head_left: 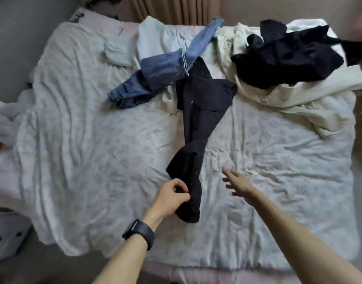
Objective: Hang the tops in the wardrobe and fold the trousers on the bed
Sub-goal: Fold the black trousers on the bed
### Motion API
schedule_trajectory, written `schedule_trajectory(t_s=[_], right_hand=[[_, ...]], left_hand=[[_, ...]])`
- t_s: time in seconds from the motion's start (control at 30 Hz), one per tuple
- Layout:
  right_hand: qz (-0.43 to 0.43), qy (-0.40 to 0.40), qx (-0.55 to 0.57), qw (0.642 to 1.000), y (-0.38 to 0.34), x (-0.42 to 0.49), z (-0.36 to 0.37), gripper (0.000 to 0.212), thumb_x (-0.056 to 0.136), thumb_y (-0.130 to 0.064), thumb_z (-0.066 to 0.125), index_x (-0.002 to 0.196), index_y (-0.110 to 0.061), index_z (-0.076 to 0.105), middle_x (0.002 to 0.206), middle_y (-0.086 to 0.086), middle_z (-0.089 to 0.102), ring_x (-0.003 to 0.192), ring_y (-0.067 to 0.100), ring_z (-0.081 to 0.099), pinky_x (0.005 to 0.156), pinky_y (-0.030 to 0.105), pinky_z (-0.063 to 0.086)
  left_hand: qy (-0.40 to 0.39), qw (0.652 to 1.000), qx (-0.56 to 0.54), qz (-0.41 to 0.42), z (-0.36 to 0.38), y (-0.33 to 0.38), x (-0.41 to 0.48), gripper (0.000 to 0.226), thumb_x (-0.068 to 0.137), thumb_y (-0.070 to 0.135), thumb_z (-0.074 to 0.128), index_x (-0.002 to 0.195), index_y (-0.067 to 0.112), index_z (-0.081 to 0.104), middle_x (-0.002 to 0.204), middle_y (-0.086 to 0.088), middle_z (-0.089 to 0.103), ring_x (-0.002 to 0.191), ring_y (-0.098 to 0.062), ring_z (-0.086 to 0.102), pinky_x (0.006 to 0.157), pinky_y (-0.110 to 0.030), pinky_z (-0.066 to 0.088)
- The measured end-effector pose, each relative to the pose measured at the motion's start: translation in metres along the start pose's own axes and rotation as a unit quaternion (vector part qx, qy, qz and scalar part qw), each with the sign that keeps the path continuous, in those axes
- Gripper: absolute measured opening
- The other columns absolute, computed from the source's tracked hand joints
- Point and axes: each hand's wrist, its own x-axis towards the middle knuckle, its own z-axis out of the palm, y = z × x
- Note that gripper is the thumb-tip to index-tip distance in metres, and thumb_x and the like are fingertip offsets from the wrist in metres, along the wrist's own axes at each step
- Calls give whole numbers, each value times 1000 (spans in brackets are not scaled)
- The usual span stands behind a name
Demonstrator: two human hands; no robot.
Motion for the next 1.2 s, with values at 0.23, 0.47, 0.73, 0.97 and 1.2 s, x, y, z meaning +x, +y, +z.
schedule_trajectory(t_s=[0.23,0.47,0.73,0.97,1.2], right_hand=[[-31,27,136,990,-10,-92,90,63,89,-44,73,139,-13,50,103,12,74,82,17,70,73,29,54],[44,8,6,999,61,-128,184,48,91,-21,70,133,-4,55,72,6,59,59,18,54,56,31,44],[16,60,-10,998,83,-138,174,46,92,-39,66,132,-17,57,113,1,69,97,19,68,81,37,56],[-38,151,53,986,12,-59,73,49,93,-44,65,134,-19,54,121,2,67,103,20,66,90,41,56],[-44,175,194,964,-40,85,-14,92,89,-48,71,156,-12,19,148,5,44,135,26,48,106,36,44]], left_hand=[[-171,980,89,-55,-12,-102,-108,20,77,2,66,82,20,61,68,8,55,55,0,48,55,-15,37],[-119,965,224,-59,-48,-205,-142,26,85,20,62,106,35,61,118,4,60,105,-17,59,89,-29,49],[-87,965,246,-23,-74,-174,-104,44,93,26,54,137,31,50,143,6,51,127,-17,52,100,-35,48],[-42,953,283,101,-52,-47,-1,46,96,31,53,141,31,45,147,9,43,123,-13,53,98,-33,48],[-30,931,330,154,6,29,124,48,96,36,54,143,32,43,151,19,29,133,-8,41,97,-30,47]])
